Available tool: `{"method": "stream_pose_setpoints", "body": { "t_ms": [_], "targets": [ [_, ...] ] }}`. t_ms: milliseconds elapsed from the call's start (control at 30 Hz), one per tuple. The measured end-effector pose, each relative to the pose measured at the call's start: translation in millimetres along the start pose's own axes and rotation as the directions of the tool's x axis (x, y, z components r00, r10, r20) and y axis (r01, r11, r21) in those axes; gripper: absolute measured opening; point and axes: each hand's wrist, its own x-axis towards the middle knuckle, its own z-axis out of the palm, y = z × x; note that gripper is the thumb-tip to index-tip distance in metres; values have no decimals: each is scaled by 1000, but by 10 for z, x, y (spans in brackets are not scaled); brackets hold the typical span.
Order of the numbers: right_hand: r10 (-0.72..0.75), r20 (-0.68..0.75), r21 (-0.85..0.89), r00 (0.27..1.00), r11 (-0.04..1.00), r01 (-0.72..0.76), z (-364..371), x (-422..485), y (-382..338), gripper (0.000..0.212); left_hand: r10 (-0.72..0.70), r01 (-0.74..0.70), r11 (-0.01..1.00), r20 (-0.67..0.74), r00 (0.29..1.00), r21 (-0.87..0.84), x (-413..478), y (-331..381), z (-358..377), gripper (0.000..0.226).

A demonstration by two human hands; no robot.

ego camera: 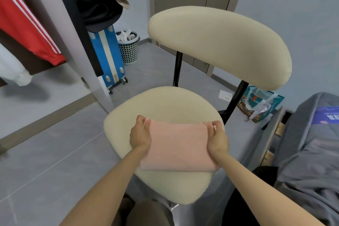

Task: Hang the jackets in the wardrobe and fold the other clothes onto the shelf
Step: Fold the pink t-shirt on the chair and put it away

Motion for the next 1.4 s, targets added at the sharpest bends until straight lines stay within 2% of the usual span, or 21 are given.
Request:
{"method": "stream_pose_setpoints", "body": {
  "t_ms": [100,167,233,267,333,400,433,500,567,700,833,933,1000,1167,1267,1400],
  "targets": [
    [-23,-19,-115,1000,993,21,10,-6,-27,17,-48,47,998,23,999,43,-5,25,-23,19],
    [-53,-110,-123,993,992,40,-5,-42,-99,11,-56,58,996,-32,998,61,-32,82,-61,13],
    [-202,-200,-177,959,970,167,-2,-133,-188,20,68,-53,991,-118,991,126,-110,157,-52,21],
    [-302,-184,-211,935,942,262,20,-204,-243,25,160,-141,980,-134,978,142,-189,208,-29,28],
    [-466,-63,-181,883,875,449,111,-368,-346,32,359,-347,925,-56,932,156,-402,320,73,39],
    [-508,70,-101,858,852,513,219,-495,-412,37,458,-469,856,102,883,219,-606,347,221,45],
    [-495,133,-114,859,853,509,264,-529,-413,39,452,-490,825,191,871,282,-674,313,294,47],
    [-464,249,-258,850,814,520,337,-536,-322,44,397,-505,746,319,861,435,-714,183,404,49],
    [-447,315,-398,837,739,544,367,-513,-164,47,360,-494,708,343,868,505,-691,82,449,49],
    [-372,303,-475,877,739,477,342,-472,-51,48,312,-439,733,317,896,519,-619,49,447,51],
    [-244,224,-540,943,775,329,322,-454,-9,50,236,-347,760,264,935,549,-519,-85,352,54],
    [-120,137,-483,983,858,172,278,-481,43,53,208,-306,803,240,948,512,-494,-209,275,55],
    [-112,91,-439,990,887,141,254,-513,62,56,208,-301,821,237,949,485,-519,-228,244,57],
    [-54,5,-360,999,932,52,237,-591,87,59,188,-253,910,217,958,328,-627,-243,129,57],
    [-10,-18,-336,1000,942,3,225,-614,85,60,199,-225,953,140,970,202,-678,-246,18,50],
    [67,29,-219,997,974,-59,168,-602,92,64,51,-51,999,59,997,7,-678,-196,-84,52]
  ]
}}
